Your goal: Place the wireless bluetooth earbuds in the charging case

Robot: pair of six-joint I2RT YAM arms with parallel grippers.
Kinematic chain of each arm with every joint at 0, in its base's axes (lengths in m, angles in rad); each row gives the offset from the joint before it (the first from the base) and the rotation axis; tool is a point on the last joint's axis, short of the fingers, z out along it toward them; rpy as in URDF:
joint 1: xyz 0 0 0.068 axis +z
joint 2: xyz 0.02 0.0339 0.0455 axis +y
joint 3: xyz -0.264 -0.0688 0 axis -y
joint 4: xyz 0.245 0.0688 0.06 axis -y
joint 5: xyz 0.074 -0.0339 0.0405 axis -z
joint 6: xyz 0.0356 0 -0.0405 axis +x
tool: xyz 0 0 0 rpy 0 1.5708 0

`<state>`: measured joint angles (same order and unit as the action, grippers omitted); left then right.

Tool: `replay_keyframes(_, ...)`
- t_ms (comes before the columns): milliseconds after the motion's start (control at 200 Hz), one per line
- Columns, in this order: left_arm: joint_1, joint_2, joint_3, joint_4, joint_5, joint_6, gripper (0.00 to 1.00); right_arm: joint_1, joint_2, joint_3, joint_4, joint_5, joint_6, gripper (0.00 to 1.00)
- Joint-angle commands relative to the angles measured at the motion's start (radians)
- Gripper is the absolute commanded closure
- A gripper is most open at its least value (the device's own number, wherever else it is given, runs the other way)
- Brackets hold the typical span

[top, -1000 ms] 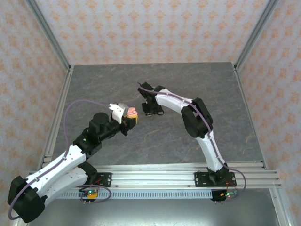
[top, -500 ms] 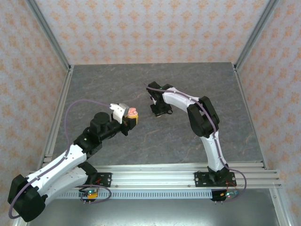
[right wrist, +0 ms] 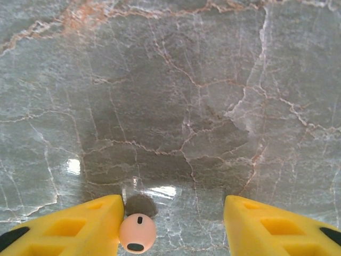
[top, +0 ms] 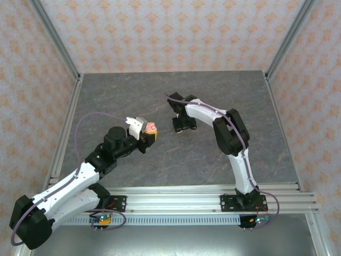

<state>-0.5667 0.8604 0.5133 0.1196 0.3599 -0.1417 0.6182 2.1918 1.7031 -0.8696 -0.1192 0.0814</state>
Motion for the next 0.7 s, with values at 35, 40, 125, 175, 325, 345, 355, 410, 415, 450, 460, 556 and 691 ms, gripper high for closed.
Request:
replay_keyframes(35,0.011,-0.001,0.010,0.026,0.014,-0.009,0.92,0.006,-0.031,-0.043,-0.060,0.000,0.016,0.46)
replay_keyframes(40,0.010,-0.001,0.010,0.026,0.014,-0.010,0.92,0.007,-0.031,-0.044,-0.060,-0.001,0.015,0.46)
replay_keyframes(125,0.011,0.000,0.009,0.029,0.014,-0.010,0.92,0.018,-0.042,-0.053,-0.063,-0.005,-0.005,0.45)
replay_keyframes(175,0.011,0.002,0.010,0.031,0.015,-0.010,0.92,0.024,-0.047,-0.053,-0.063,-0.008,-0.014,0.45)
replay_keyframes(325,0.011,0.001,0.010,0.032,0.016,-0.012,0.92,0.029,-0.050,-0.035,-0.063,-0.018,-0.010,0.44)
replay_keyframes(345,0.010,0.002,0.010,0.032,0.017,-0.013,0.92,0.030,-0.049,-0.032,-0.063,-0.023,-0.010,0.44)
replay_keyframes(355,0.011,0.002,0.010,0.030,0.017,-0.013,0.92,0.030,-0.049,-0.029,-0.064,-0.026,-0.011,0.44)
replay_keyframes(410,0.011,0.002,0.012,0.028,0.017,-0.012,0.92,0.034,-0.046,-0.019,-0.070,-0.040,-0.018,0.45)
replay_keyframes(415,0.011,0.002,0.012,0.028,0.017,-0.012,0.92,0.035,-0.045,-0.018,-0.070,-0.040,-0.018,0.45)
replay_keyframes(450,0.011,0.001,0.013,0.026,0.017,-0.012,0.92,0.039,-0.043,-0.012,-0.077,-0.037,-0.021,0.45)
replay_keyframes(460,0.011,0.000,0.013,0.026,0.016,-0.013,0.92,0.040,-0.043,-0.010,-0.078,-0.036,-0.024,0.45)
replay_keyframes(556,0.010,-0.001,0.014,0.023,0.015,-0.010,0.92,0.045,-0.037,-0.007,-0.096,-0.030,-0.031,0.45)
replay_keyframes(691,0.011,-0.001,0.014,0.022,0.014,-0.009,0.92,0.044,-0.036,-0.025,-0.113,-0.009,-0.038,0.45)
